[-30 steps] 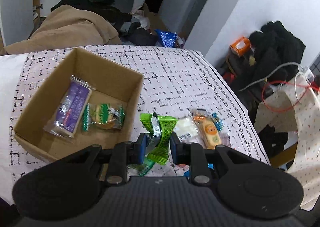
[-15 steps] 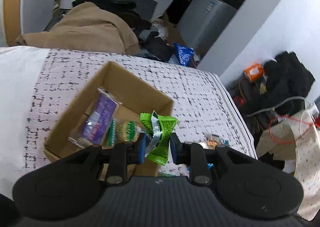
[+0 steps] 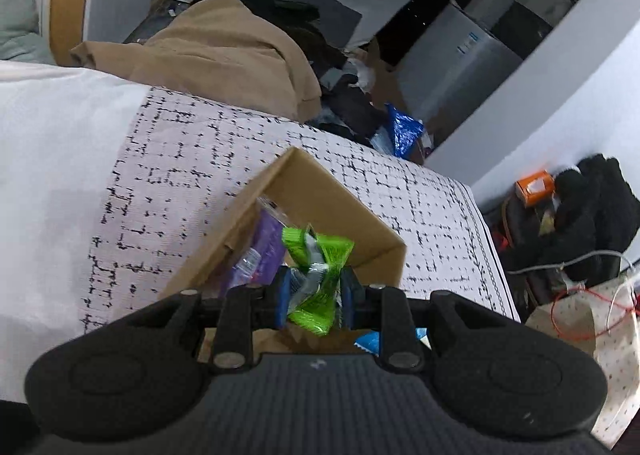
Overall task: Organize snacks
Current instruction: 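Carry both snacks into the cardboard box and open both grippers, then move both grippers back toward the remaining snacks on the sheet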
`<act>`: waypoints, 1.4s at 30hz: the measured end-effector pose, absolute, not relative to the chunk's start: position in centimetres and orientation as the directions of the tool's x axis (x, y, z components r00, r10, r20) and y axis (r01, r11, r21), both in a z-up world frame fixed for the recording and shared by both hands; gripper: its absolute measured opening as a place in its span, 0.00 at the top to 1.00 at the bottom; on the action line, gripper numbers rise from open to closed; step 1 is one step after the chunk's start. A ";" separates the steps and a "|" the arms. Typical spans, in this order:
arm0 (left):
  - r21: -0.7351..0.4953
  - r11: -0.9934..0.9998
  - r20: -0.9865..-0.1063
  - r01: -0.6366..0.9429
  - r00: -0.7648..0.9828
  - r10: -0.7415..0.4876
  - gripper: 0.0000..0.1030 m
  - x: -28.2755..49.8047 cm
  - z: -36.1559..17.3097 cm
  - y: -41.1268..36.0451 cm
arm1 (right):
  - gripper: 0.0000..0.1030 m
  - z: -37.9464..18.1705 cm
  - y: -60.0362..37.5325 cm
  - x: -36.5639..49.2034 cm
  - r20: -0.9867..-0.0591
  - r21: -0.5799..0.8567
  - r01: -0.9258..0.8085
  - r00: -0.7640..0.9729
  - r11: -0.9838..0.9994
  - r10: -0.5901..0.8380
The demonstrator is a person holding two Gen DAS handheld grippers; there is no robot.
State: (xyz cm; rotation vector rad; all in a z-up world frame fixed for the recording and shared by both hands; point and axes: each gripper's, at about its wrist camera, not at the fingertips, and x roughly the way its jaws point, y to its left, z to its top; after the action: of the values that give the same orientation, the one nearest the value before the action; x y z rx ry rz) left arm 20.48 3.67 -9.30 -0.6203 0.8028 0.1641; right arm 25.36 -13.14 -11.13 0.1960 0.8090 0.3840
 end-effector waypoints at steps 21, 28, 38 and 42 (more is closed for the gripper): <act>-0.397 0.833 -0.777 -0.385 0.625 -0.081 0.18 21.3 -10.0 3.3 | 0.33 -10.9 -16.5 24.0 -0.692 0.271 -0.148 0.657 0.951 0.299; -0.364 0.869 -0.782 -0.334 0.617 -0.090 0.09 21.3 -10.0 1.3 | 0.25 -10.8 -19.2 23.1 -0.691 0.260 -0.124 0.669 0.958 0.274; -0.331 0.903 -0.756 -0.274 0.650 -0.080 0.00 20.9 -9.4 -1.5 | 0.13 -11.0 -22.9 22.4 -0.683 0.282 -0.110 0.675 0.953 0.279; -0.324 0.912 -0.751 -0.251 0.655 -0.087 0.00 21.0 -9.4 -2.4 | 0.08 -11.0 -24.4 22.1 -0.678 0.272 -0.114 0.682 0.956 0.274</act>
State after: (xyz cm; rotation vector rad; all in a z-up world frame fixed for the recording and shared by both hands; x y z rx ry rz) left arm 20.96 -2.43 -9.43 -0.4251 0.8588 0.0959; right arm 22.05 -24.41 -11.02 0.2150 0.7917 0.2193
